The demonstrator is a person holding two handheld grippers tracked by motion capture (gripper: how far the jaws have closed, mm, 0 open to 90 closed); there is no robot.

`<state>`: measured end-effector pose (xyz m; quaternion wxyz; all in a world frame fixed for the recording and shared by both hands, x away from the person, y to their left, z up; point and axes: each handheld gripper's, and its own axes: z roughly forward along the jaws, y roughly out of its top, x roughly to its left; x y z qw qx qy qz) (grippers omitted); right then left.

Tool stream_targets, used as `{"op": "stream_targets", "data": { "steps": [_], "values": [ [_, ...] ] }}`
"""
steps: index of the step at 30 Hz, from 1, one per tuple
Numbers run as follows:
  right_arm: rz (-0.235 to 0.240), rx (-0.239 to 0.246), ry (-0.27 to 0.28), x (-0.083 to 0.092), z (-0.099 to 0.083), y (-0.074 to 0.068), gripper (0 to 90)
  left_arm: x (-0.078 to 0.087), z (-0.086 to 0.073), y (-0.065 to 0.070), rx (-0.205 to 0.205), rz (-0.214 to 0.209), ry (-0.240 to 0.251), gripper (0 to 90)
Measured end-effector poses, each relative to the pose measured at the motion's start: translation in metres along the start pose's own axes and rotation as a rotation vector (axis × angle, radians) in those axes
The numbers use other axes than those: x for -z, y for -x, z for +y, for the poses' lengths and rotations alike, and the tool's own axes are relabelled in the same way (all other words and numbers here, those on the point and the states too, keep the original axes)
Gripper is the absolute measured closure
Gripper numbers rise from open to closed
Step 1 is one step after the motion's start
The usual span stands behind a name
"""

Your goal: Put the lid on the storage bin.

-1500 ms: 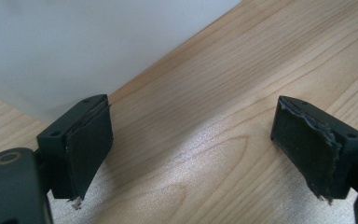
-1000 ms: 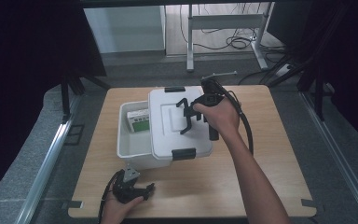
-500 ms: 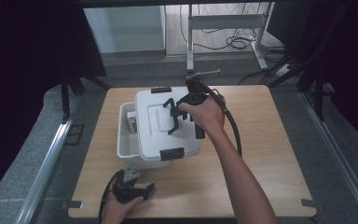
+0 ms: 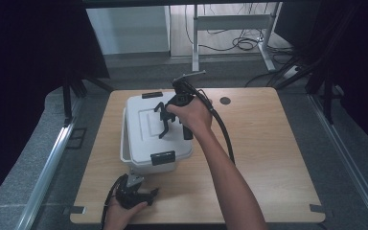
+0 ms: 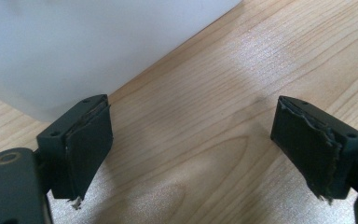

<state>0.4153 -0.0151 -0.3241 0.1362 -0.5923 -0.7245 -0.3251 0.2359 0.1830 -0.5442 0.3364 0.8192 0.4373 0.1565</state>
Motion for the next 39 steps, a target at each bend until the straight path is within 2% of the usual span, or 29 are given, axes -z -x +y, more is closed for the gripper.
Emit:
{"op": "stream_targets", "data": {
  "steps": [4, 7, 13, 24, 39],
  "values": [
    [-0.001, 0.002, -0.012, -0.008, 0.002, -0.007, 84.6, 0.000, 0.000, 0.000, 0.002, -0.001, 0.000, 12.6],
    [0.014, -0.011, -0.021, -0.013, 0.004, -0.011, 84.6, 0.000, 0.000, 0.000, -0.003, -0.003, 0.000, 12.6],
    [0.010, -0.034, -0.030, -0.024, 0.007, -0.015, 84.6, 0.000, 0.000, 0.000, -0.003, -0.004, 0.000, 12.5],
    [-0.005, -0.087, -0.032, -0.038, 0.014, -0.014, 84.6, 0.000, 0.000, -0.001, -0.010, -0.004, -0.003, 12.5],
    [-0.020, -0.114, -0.043, -0.053, 0.021, -0.009, 84.5, 0.000, 0.000, -0.001, -0.010, -0.003, -0.004, 12.5]
  ]
}}
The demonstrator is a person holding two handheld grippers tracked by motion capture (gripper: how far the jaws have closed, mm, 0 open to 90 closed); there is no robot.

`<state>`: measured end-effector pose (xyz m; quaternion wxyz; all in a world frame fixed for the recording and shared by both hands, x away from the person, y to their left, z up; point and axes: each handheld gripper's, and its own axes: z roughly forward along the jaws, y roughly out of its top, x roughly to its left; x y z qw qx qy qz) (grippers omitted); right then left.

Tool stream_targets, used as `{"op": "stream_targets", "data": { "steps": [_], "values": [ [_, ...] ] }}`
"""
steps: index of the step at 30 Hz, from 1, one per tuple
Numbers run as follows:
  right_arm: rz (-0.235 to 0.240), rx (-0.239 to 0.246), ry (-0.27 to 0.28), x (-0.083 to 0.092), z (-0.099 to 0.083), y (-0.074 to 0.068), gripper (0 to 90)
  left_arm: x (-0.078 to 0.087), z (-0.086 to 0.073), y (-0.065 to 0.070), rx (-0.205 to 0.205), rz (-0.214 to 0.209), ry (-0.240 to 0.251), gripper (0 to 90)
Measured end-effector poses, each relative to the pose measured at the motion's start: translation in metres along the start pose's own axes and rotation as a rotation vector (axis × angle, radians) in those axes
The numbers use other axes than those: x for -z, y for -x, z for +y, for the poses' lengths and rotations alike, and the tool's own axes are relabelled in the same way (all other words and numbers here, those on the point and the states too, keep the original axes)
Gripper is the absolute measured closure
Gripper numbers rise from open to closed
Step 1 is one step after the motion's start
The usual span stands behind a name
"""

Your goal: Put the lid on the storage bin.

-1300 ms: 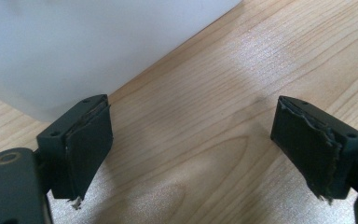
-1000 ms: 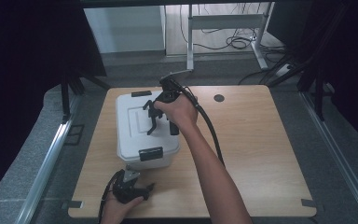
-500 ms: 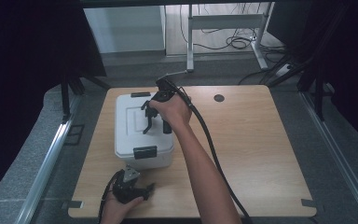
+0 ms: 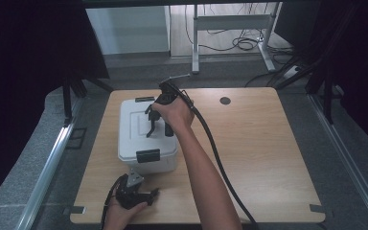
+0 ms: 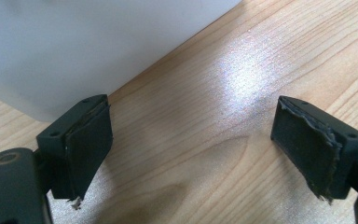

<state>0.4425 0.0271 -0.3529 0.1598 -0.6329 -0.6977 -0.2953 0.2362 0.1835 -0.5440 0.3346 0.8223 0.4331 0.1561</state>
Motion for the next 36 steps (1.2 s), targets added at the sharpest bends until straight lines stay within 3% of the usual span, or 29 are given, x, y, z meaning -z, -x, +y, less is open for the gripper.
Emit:
{"op": "stream_targets", "data": {
  "steps": [5, 24, 32, 36],
  "values": [
    [-0.006, -0.010, -0.005, -0.006, 0.000, 0.004, 84.3, 0.000, 0.000, 0.000, 0.000, 0.000, 0.000, 12.5],
    [0.042, -0.033, 0.030, -0.014, -0.003, 0.014, 83.7, 0.000, 0.000, 0.000, 0.002, 0.003, -0.002, 12.5],
    [0.040, 0.023, 0.045, -0.013, -0.006, 0.012, 81.3, 0.000, 0.000, 0.000, 0.001, 0.002, -0.002, 12.5],
    [0.063, 0.072, 0.082, -0.009, -0.008, 0.013, 70.3, 0.000, 0.000, 0.000, 0.002, 0.001, -0.002, 12.5]
  ]
}}
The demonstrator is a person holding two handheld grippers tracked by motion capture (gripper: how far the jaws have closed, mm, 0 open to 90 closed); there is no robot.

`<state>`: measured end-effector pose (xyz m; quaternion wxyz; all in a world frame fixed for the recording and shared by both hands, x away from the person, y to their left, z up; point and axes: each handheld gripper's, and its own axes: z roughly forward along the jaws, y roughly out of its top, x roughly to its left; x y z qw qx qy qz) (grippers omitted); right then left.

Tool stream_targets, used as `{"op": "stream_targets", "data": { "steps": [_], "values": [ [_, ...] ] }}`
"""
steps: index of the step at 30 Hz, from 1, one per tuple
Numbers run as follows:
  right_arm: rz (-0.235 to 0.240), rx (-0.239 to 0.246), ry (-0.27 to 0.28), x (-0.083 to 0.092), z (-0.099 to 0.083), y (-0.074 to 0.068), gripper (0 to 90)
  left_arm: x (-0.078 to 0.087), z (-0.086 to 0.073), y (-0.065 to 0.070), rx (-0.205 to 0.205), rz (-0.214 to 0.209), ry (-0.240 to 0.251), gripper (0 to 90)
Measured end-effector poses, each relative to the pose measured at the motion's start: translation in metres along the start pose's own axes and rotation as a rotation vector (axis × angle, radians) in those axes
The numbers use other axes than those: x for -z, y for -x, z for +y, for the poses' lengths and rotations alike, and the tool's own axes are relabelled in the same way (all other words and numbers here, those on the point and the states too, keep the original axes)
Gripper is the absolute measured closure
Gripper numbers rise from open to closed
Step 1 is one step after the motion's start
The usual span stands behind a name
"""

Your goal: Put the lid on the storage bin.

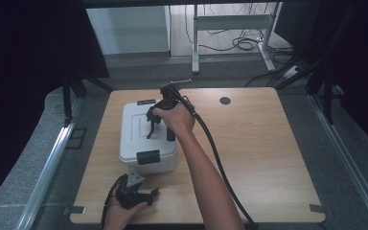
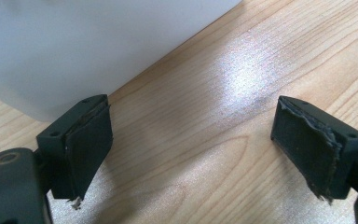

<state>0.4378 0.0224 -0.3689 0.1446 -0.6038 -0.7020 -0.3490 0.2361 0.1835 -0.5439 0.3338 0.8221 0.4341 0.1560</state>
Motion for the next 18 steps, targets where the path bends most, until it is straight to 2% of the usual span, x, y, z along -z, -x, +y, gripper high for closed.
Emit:
{"op": "stream_targets", "data": {
  "steps": [5, 18],
  "values": [
    [0.027, 0.062, 0.059, 0.013, -0.003, 0.000, 60.2, 0.000, 0.000, 0.000, 0.000, 0.000, 0.002, 12.5],
    [0.066, 0.227, 0.184, 0.049, -0.018, 0.016, 48.7, 0.000, 0.000, 0.000, 0.002, -0.001, 0.000, 12.5]
  ]
}}
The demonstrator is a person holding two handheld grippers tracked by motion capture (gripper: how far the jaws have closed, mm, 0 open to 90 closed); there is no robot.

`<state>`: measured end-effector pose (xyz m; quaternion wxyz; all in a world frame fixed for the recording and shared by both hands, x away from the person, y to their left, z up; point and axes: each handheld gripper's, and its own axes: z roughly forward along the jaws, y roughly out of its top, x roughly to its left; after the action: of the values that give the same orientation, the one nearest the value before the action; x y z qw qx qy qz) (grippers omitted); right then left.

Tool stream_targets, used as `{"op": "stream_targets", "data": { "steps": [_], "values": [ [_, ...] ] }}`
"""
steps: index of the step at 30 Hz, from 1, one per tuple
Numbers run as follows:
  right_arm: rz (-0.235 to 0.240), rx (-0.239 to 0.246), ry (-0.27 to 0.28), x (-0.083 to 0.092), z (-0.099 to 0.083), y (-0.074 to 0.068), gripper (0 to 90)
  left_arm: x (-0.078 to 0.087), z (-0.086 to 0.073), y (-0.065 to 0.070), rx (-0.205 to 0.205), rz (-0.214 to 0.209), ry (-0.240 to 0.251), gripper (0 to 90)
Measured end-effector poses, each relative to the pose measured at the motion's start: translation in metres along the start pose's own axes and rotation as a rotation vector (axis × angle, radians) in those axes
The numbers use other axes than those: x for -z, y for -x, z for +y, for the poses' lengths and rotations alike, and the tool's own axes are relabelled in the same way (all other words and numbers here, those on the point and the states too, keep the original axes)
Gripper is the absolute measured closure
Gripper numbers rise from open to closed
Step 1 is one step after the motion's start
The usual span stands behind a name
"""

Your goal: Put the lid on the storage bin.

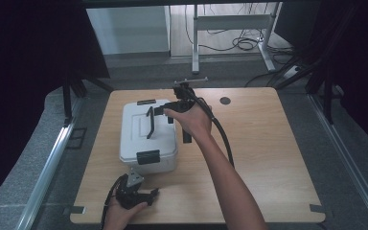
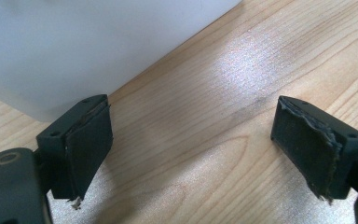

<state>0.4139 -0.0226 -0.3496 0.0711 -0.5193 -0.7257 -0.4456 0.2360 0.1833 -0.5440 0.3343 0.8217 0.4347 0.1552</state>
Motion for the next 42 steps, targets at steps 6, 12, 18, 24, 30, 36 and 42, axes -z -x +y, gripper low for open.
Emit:
{"op": "stream_targets", "data": {
  "steps": [6, 12, 18, 24, 30, 36, 42],
  "values": [
    [0.027, 0.023, 0.043, 0.025, -0.012, 0.010, 47.3, 0.000, 0.000, 0.000, 0.002, 0.001, 0.002, 12.5],
    [0.046, 0.015, 0.078, 0.049, -0.026, 0.026, 45.8, 0.000, 0.000, 0.000, 0.006, 0.000, 0.005, 12.5],
    [0.055, 0.002, 0.118, 0.074, -0.050, 0.051, 42.8, 0.000, 0.000, 0.000, 0.001, -0.001, 0.003, 12.5],
    [0.059, -0.020, 0.153, 0.095, -0.079, 0.077, 40.1, 0.000, 0.000, 0.000, 0.001, 0.000, 0.003, 12.5],
    [0.060, -0.041, 0.177, 0.112, -0.109, 0.101, 39.6, 0.000, 0.000, 0.000, 0.003, 0.001, 0.005, 12.5],
    [0.041, -0.060, 0.186, 0.122, -0.140, 0.124, 36.0, 0.000, 0.000, 0.000, 0.001, 0.000, 0.005, 12.5],
    [0.011, -0.083, 0.173, 0.125, -0.162, 0.145, 34.9, 0.000, 0.000, 0.000, 0.002, 0.000, 0.002, 12.5]
  ]
}}
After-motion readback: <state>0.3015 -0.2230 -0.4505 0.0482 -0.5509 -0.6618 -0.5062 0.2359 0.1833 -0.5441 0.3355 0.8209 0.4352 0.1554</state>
